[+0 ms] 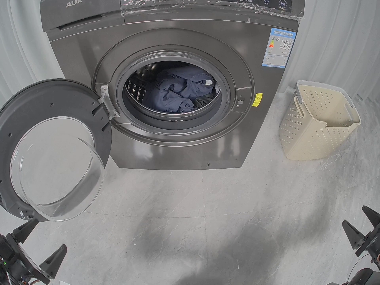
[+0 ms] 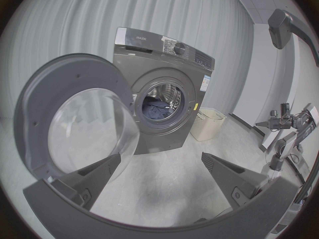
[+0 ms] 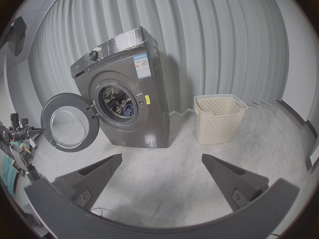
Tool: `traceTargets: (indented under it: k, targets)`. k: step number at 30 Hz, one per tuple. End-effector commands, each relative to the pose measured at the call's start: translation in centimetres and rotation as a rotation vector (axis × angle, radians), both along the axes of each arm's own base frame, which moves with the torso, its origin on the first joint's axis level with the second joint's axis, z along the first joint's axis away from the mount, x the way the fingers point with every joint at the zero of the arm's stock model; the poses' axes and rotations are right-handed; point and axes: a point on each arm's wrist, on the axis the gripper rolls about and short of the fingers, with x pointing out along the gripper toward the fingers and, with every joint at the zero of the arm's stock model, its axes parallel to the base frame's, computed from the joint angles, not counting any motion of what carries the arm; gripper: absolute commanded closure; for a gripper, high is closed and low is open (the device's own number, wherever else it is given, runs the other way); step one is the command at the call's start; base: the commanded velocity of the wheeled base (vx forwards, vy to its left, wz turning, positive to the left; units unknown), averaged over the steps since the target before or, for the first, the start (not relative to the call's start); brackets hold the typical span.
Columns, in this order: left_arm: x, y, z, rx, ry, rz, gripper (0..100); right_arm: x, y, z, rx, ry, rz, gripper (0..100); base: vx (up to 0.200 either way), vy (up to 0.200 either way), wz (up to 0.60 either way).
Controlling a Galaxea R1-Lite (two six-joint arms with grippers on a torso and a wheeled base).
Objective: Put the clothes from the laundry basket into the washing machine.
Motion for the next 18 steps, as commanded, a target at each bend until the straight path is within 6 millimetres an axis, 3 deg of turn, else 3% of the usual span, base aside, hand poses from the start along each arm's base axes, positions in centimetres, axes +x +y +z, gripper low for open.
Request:
traceTargets:
  k: [1, 4, 8, 13, 18]
  targets:
    - [-3.2, 1.2, -2.2, -0.062, -0.11, 0.132, 0, -3.3, -1.0, -2.1, 0.004, -0.093, -0.063, 0, -0.2, 0.0, 0.0]
    - [-3.5, 1.3, -2.8, -0.052, -0.086, 0.178, 0, -4.4, -1.2, -3.6, -0.003, -0.077, -0.089, 0, 0.0, 0.0, 0.0]
    - [-3.5, 1.3, -2.8, -0.072, -0.078, 0.266, 0, -4.4, -1.3, -3.6, 0.0, -0.075, -0.128, 0, 0.0, 0.0, 0.0]
    - [-3.7, 1.1, -3.5, 0.128, -0.062, 0.442, 0, -4.4, -1.4, -3.6, -0.017, -0.073, -0.241, 0, 0.0, 0.0, 0.0]
    - [-4.3, 0.8, -3.9, 0.101, -0.106, 0.399, 0, -4.4, -1.4, -3.6, -0.009, -0.072, -0.278, 0, 0.0, 0.0, 0.0]
